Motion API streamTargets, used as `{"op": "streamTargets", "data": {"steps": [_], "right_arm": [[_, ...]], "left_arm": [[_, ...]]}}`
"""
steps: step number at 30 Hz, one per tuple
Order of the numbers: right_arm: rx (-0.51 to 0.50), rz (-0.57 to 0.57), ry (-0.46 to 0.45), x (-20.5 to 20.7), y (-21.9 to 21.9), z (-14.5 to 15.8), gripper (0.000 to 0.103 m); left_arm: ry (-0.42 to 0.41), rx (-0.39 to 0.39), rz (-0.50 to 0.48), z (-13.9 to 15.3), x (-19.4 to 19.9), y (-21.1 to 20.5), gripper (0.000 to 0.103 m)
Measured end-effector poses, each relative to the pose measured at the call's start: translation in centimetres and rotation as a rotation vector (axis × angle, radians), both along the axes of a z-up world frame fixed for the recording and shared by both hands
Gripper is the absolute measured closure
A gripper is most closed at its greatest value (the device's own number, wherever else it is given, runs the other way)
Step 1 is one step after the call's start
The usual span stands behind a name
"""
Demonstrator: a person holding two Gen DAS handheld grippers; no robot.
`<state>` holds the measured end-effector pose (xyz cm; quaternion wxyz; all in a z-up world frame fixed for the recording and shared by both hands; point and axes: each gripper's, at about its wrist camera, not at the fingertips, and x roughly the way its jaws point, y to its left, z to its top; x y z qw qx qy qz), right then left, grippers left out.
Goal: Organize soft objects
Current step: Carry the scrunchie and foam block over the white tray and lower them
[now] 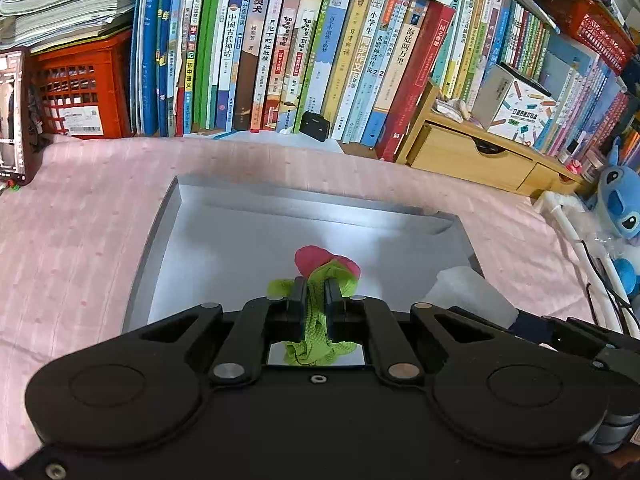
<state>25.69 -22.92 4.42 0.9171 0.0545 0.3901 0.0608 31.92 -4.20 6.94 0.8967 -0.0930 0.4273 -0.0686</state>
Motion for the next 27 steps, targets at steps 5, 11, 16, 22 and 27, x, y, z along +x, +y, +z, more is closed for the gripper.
{"op": "streamTargets", "data": {"steps": [5, 11, 16, 22, 27], "right_arm": [[-0.009, -0.005, 0.012, 0.8, 0.1, -0.4, 0.05], [-0.026, -0.008, 0.034, 1.4, 0.4, -1.1, 0.05], [-0.033, -0.002, 0.048, 1.6, 0.4, -1.6, 0.05], [-0.051, 0.015, 0.069, 1.6, 0.8, -1.8, 0.051], [-0.057, 0.019, 0.08, 1.5, 1.1, -2.3, 0.051]], "left_arm": [[0.0, 0.006, 0.001, -0.3, 0.6, -0.3, 0.095], [0.0, 0.013, 0.0, -0.5, 0.8, -0.6, 0.094], [0.008, 0.014, -0.004, -1.0, 0.8, -0.7, 0.094], [0.023, 0.011, -0.01, -1.4, 1.0, -0.7, 0.094], [0.025, 0.019, -0.016, -1.7, 0.8, -0.8, 0.092]]}}
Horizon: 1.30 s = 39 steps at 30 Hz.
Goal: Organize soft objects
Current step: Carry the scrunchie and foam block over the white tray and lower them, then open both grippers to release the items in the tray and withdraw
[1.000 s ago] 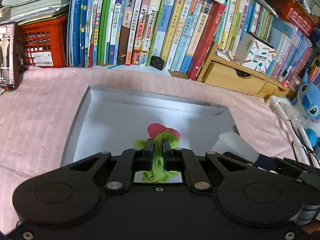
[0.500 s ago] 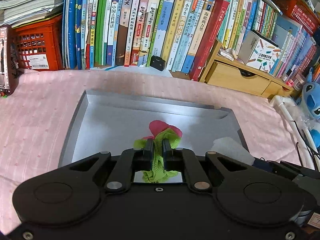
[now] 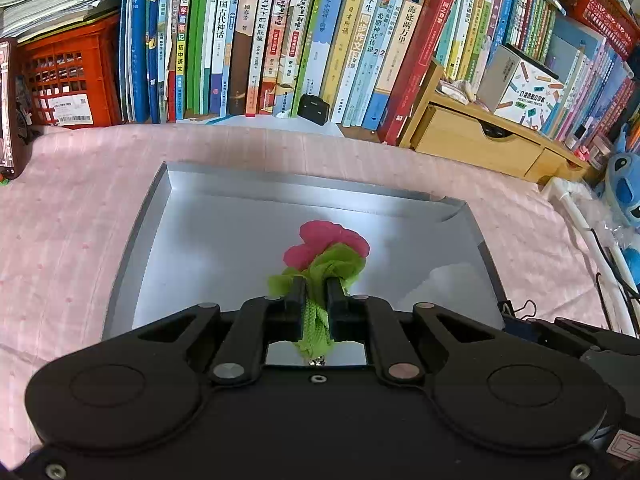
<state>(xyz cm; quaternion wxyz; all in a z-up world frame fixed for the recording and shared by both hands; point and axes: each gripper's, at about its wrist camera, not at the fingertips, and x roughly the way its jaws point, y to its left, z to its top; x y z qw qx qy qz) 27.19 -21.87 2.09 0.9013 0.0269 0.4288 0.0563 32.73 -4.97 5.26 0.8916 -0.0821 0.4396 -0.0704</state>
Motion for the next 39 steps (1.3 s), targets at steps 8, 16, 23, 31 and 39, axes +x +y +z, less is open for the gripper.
{"op": "streamTargets", "data": {"steps": [8, 16, 23, 31, 39], "right_arm": [[0.002, 0.005, -0.005, -0.2, -0.1, 0.2, 0.046], [-0.002, 0.011, -0.018, -0.7, -0.1, 0.6, 0.035], [-0.006, 0.024, -0.059, -1.8, -0.2, 1.9, 0.029], [0.009, 0.021, -0.121, -4.0, -1.1, 3.7, 0.025], [0.009, 0.005, -0.178, -6.7, -1.8, 5.5, 0.016]], "left_arm": [[-0.006, 0.012, 0.0, 0.0, -0.2, 0.0, 0.084], [-0.024, 0.043, -0.007, 0.5, -0.9, -0.1, 0.072], [-0.069, 0.054, -0.013, 2.3, -2.3, 0.1, 0.06], [-0.151, 0.078, -0.058, 4.9, -5.2, 0.0, 0.051], [-0.214, 0.058, -0.084, 6.5, -8.5, 0.3, 0.036]]}}
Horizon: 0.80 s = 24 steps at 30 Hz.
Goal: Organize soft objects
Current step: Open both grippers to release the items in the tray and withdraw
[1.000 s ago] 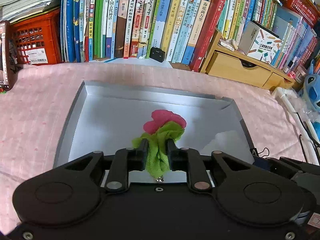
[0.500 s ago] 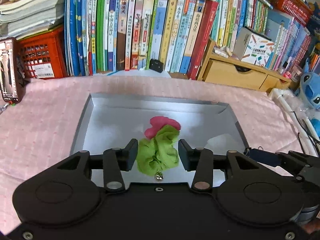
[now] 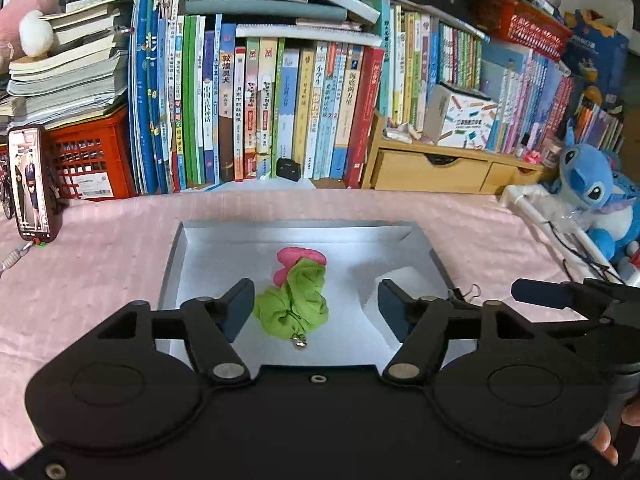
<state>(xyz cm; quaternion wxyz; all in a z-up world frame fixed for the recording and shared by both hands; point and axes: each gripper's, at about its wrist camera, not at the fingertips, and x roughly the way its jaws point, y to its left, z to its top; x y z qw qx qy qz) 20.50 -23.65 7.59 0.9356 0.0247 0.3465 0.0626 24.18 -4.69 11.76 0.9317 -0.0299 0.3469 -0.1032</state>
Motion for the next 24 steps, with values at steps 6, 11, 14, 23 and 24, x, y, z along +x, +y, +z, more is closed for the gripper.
{"op": "streamTargets", "data": {"steps": [6, 11, 14, 23, 24], "right_arm": [[0.024, -0.014, -0.047, -2.0, -0.6, 1.2, 0.014], [0.02, -0.011, -0.105, -4.0, -0.7, 2.0, 0.012], [0.021, -0.008, -0.132, -5.2, -1.1, 2.4, 0.007], [0.0, 0.003, -0.212, -9.3, -2.0, 2.8, 0.002], [-0.004, 0.006, -0.218, -9.8, -2.1, 2.8, 0.001]], "left_arm": [[-0.063, 0.001, -0.029, 1.2, -2.7, -0.1, 0.026], [-0.123, -0.009, -0.052, 2.1, -5.1, -0.2, 0.02], [-0.142, -0.021, -0.062, 2.5, -6.6, 0.0, 0.017], [-0.21, -0.009, -0.119, 2.4, -11.8, 0.3, 0.009], [-0.219, -0.007, -0.123, 2.3, -12.4, 0.4, 0.009]]}}
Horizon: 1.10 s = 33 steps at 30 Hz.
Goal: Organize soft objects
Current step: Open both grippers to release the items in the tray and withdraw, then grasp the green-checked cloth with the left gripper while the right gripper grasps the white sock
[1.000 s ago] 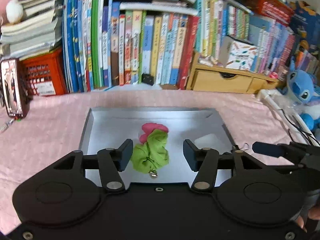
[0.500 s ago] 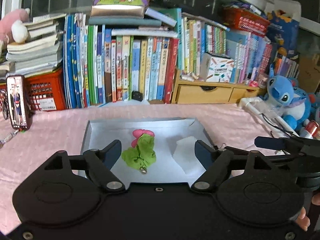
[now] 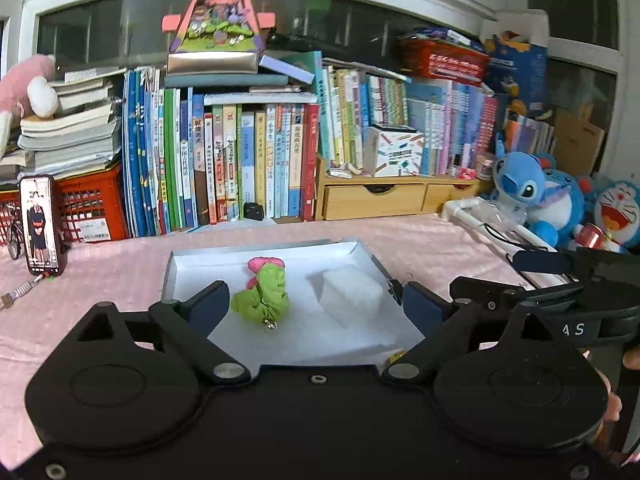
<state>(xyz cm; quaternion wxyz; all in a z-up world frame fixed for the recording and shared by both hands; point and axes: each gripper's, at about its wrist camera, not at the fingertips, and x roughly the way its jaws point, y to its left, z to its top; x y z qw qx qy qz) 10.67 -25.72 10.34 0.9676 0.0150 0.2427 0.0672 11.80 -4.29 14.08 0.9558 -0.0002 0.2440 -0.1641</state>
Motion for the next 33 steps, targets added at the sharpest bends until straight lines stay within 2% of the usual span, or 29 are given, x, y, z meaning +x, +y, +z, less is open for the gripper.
{"op": "streamTargets", "data": {"steps": [14, 26, 33], "right_arm": [[-0.114, 0.001, -0.11, -6.6, 0.7, -1.1, 0.0], [-0.132, 0.021, -0.156, -9.7, 1.6, -3.8, 0.0], [-0.121, 0.026, -0.18, -11.0, 1.7, -4.8, 0.0]], "left_arm": [[-0.017, -0.032, -0.065, -2.9, -6.8, 0.7, 0.004], [-0.059, -0.008, -0.005, -6.1, -10.7, 1.5, 0.001], [-0.035, -0.016, 0.016, -7.5, -11.4, 2.0, 0.001]]}}
